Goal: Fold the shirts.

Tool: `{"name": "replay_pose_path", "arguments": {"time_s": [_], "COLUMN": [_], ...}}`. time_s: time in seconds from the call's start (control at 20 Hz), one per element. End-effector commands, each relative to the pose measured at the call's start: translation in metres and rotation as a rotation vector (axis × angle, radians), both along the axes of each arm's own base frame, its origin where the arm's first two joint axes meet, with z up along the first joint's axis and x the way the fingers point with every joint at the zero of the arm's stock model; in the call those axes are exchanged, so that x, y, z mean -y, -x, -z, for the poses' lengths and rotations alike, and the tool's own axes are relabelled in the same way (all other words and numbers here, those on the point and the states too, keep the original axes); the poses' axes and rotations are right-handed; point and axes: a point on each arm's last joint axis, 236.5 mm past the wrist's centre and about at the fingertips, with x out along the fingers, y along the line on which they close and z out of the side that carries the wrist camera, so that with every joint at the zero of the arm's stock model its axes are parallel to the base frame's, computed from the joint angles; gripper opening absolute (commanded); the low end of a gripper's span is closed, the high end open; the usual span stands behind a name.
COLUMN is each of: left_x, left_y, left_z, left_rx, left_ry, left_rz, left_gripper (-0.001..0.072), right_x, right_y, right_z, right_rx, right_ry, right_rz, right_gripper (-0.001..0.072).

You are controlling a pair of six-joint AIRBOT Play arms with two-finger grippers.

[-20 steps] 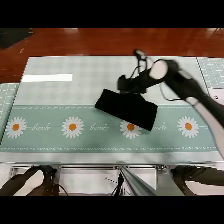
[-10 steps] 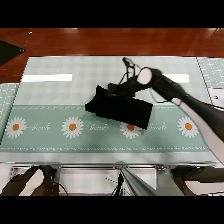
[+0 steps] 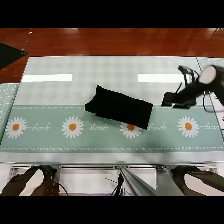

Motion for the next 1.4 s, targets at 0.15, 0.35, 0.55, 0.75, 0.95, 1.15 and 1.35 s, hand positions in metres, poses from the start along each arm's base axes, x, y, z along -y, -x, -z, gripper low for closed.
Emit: {"name": "replay_pose_path", "arguments": {"time_s": [0.15, 0.35, 0.55, 0.75, 0.95, 1.15, 1.35], "left_x": [-0.001, -0.001, -0.002, -0.005, -0.003, 0.007, 0.022], "left_y": [0.000, 0.000, -0.004, -0.015, -0.030, -0.035, -0.029], "left_z": [0.001, 0.001, 0.005, 0.024, 0.076, 0.137, 0.176], "left_rx": [-0.001, -0.001, -0.017, -0.076, -0.195, -0.312, -0.360], "left_ry": [-0.003, -0.003, 0.001, 0.021, 0.074, 0.115, 0.095], "left_rz": [-0.003, -0.003, -0.003, -0.004, -0.024, -0.048, 0.000], "left_gripper": [0.0031, 0.0031, 0.0031, 0.0031, 0.0031, 0.0031, 0.0031], "right_x": [-0.078, -0.110, -0.119, -0.095, 0.005, 0.128, 0.210], "right_y": [0.002, 0.005, -0.002, -0.029, -0.038, 0.027, 0.135], "right_z": [0.045, 0.075, 0.079, -0.001, -0.113, -0.145, -0.139], "right_rx": [0.098, 0.114, 0.107, 0.323, 0.515, 0.434, 0.209], "right_ry": [-0.418, -0.386, -0.424, -0.438, -0.302, -0.026, 0.203], "right_rz": [0.308, 0.358, 0.391, 0.190, 0.281, 0.485, 0.745], "right_gripper": [0.0603, 0.0594, 0.0019, 0.0016, 0.0016, 0.0016, 0.0016]}}
